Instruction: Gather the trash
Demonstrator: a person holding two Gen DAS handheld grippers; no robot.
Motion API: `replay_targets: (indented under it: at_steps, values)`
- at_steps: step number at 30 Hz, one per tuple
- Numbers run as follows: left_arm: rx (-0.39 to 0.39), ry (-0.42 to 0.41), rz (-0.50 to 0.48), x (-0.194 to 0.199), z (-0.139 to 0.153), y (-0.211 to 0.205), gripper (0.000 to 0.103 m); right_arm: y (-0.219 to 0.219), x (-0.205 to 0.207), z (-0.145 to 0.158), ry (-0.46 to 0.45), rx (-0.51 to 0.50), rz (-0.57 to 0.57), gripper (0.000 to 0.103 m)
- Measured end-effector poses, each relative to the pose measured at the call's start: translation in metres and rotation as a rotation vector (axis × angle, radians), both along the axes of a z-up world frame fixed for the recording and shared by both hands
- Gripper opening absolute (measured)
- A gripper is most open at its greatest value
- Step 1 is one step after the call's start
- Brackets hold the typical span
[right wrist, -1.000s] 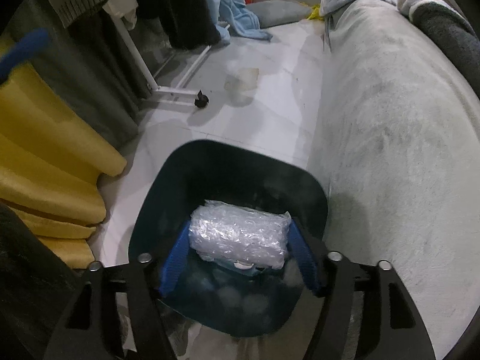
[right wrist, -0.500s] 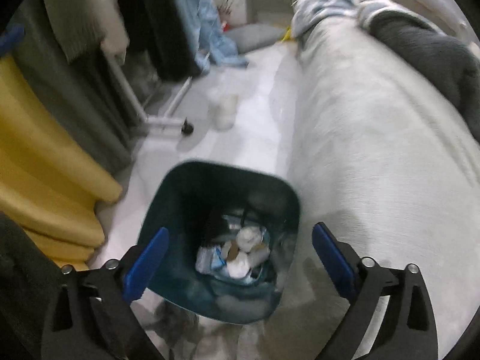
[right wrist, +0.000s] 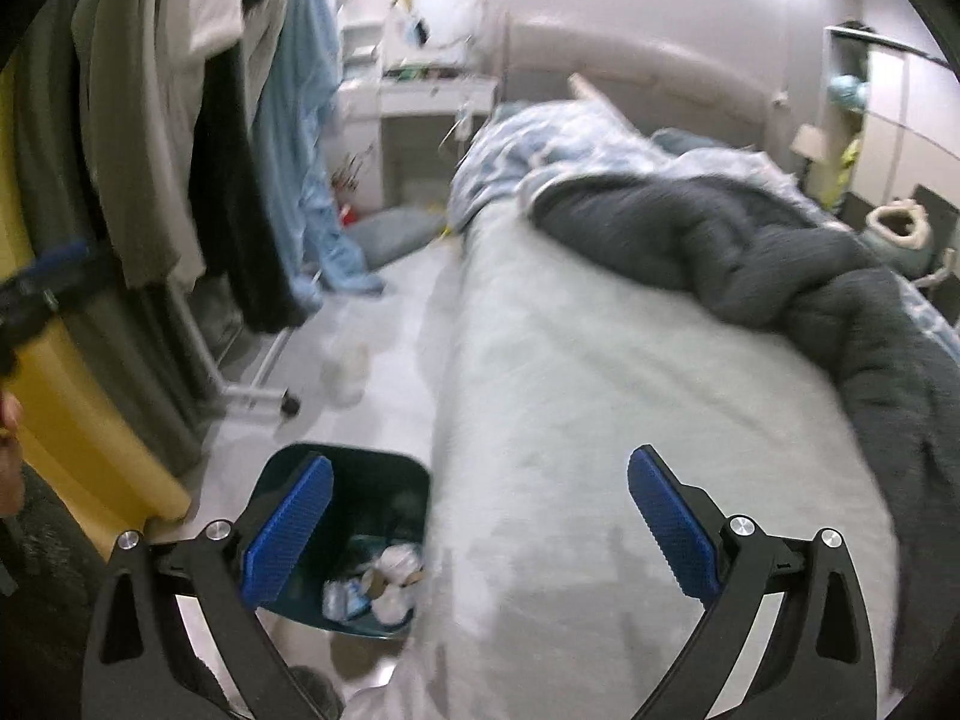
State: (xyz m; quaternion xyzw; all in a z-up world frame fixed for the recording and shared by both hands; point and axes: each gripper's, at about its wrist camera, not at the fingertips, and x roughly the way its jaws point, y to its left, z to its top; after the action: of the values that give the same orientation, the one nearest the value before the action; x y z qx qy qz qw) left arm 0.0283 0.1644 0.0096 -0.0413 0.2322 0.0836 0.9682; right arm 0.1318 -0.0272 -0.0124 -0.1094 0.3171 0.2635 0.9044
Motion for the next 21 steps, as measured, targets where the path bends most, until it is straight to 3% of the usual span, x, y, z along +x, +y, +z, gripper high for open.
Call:
replay_targets:
  at_steps: [4,10,21]
  values:
    - [0.003,-0.021,-0.034,-0.006,0.005,-0.018,0.1,-0.037,-0.027,0.025,-0.08,0.022,-0.058,0.1]
    - [0.044,-0.027,-0.077,-0.016,0.003,-0.046,0.1,-0.098,-0.062,0.033,-0.161,0.029,-0.154,0.1]
    - [0.057,-0.027,-0.105,-0.033,-0.003,-0.069,0.1,-0.144,-0.101,0.026,-0.171,0.055,-0.253,0.1]
